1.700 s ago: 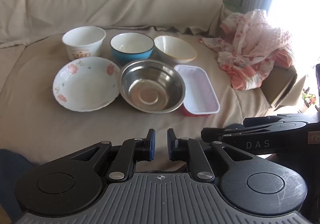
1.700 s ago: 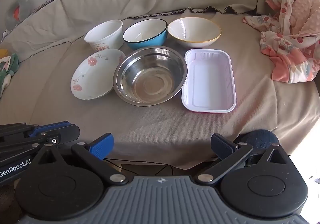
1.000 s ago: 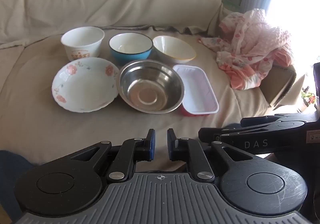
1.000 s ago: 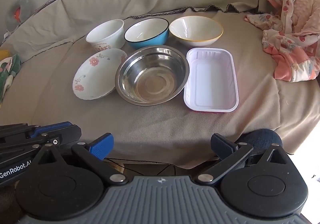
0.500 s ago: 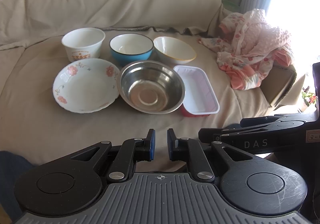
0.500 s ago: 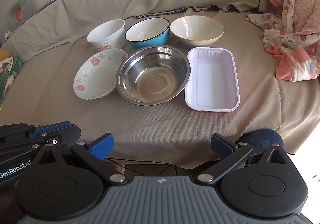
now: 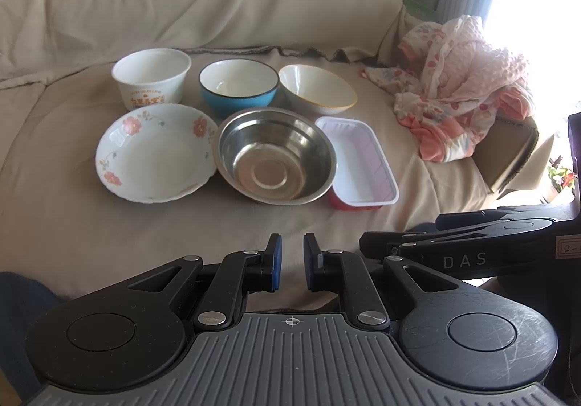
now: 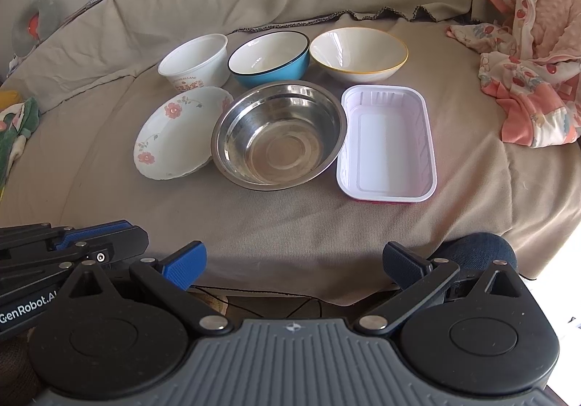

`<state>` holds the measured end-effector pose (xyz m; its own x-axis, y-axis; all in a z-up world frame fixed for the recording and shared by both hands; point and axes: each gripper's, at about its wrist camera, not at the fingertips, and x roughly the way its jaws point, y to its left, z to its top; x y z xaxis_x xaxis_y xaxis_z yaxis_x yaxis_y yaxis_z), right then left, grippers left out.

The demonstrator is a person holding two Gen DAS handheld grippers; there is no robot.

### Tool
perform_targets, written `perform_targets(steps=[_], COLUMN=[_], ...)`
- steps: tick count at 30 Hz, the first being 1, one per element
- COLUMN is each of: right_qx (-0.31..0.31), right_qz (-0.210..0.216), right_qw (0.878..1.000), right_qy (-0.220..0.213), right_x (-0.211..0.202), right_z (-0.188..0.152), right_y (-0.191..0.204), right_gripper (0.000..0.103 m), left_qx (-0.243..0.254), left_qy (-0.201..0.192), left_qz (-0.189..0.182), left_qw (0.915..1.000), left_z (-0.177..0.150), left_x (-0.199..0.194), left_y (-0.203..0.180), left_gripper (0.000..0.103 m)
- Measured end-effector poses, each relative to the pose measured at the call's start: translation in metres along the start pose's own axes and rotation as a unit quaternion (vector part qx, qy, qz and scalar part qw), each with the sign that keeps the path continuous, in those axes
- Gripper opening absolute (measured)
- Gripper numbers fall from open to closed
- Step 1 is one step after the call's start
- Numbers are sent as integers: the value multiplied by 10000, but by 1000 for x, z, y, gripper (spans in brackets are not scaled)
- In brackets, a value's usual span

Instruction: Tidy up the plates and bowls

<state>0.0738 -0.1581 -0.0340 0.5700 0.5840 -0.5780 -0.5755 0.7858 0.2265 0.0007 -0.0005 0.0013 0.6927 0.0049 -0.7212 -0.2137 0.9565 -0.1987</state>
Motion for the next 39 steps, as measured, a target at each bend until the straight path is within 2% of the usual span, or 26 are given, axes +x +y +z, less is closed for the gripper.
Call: perform_targets(steps=[39], right_qx=[109], right_qz=[94], right_qw=[9999], right_qy=[-26], right_x=[1], right_z=[0], right_y=[-9], right_gripper=[103], left_qx=[21], left_qy=[43], left_qz=[7], left_qw=[10000], left_z=[-7], left_x=[7], left_y=[-3], left_gripper=[14])
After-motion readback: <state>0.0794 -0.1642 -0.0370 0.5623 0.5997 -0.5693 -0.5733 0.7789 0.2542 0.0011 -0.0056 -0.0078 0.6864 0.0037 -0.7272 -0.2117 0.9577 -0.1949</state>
